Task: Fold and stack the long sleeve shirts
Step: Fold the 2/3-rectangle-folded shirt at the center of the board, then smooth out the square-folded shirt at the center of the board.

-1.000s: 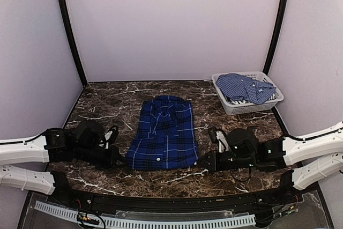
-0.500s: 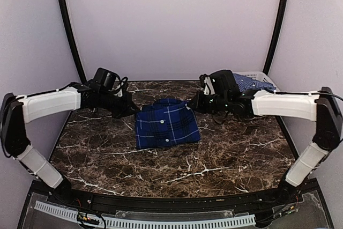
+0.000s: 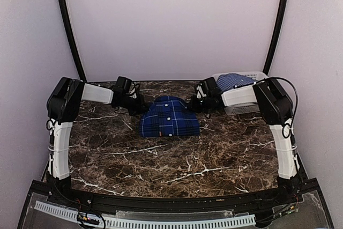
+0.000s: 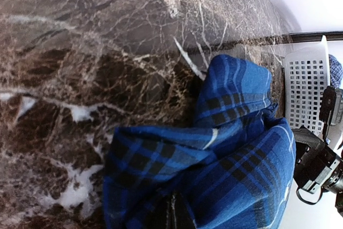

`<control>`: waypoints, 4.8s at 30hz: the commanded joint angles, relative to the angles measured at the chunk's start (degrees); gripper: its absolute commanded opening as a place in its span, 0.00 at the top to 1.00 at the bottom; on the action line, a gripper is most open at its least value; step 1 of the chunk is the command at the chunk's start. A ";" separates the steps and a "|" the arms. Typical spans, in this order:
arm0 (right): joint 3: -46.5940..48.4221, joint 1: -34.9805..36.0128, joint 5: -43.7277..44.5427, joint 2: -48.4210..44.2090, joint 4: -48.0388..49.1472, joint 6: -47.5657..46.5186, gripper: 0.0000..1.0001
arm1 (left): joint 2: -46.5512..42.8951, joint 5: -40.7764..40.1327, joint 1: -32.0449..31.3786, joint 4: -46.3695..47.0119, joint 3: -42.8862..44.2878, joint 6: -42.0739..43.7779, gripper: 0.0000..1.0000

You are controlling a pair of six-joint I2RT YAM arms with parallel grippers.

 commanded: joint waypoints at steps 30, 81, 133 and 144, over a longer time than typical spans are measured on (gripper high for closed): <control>-33.04 2.05 3.84 -32.77 5.59 -2.55 0.82 | -30.13 -7.72 -4.29 5.42 -27.73 3.55 0.90; 3.47 11.75 8.89 -13.79 -20.12 -13.85 0.60 | -2.97 -4.75 -8.20 -8.84 -1.79 5.31 0.87; -11.63 2.85 0.09 -17.88 -9.76 -6.31 1.00 | -13.30 -8.48 -2.58 -16.50 -2.82 10.56 1.00; -16.68 2.88 3.88 -26.86 -7.49 -8.53 1.00 | -22.91 -10.30 -2.58 -9.08 -11.10 10.84 1.00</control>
